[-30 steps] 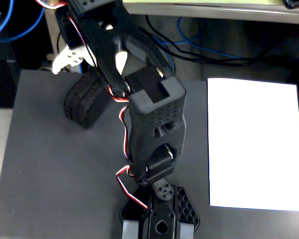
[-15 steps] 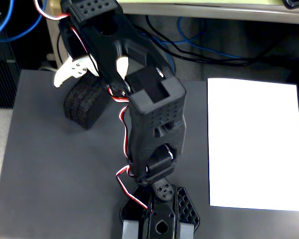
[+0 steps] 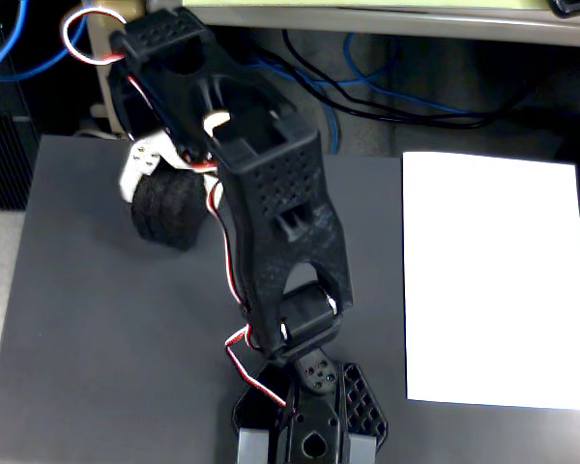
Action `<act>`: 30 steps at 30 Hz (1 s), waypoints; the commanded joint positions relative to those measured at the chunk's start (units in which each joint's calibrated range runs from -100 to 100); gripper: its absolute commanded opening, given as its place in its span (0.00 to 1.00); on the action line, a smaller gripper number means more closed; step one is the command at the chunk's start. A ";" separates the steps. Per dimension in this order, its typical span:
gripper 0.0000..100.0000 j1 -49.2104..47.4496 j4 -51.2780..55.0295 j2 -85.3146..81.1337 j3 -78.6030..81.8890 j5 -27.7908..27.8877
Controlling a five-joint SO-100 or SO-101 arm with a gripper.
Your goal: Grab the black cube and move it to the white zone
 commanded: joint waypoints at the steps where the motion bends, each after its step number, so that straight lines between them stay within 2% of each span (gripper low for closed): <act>1: 0.05 -0.10 -0.98 4.45 0.73 -0.54; 2: 0.01 0.34 -0.98 4.45 0.73 -2.06; 6: 0.01 -0.17 -0.21 4.36 -7.80 -10.54; 11: 0.01 0.34 4.85 4.28 -18.22 -17.46; 17: 0.01 0.42 12.31 2.18 -31.28 -22.91; 21: 0.01 0.42 18.48 -21.85 -32.73 -24.37; 25: 0.01 1.08 18.48 -43.85 -18.22 -27.67; 30: 0.01 21.10 18.48 -70.14 -6.98 -26.15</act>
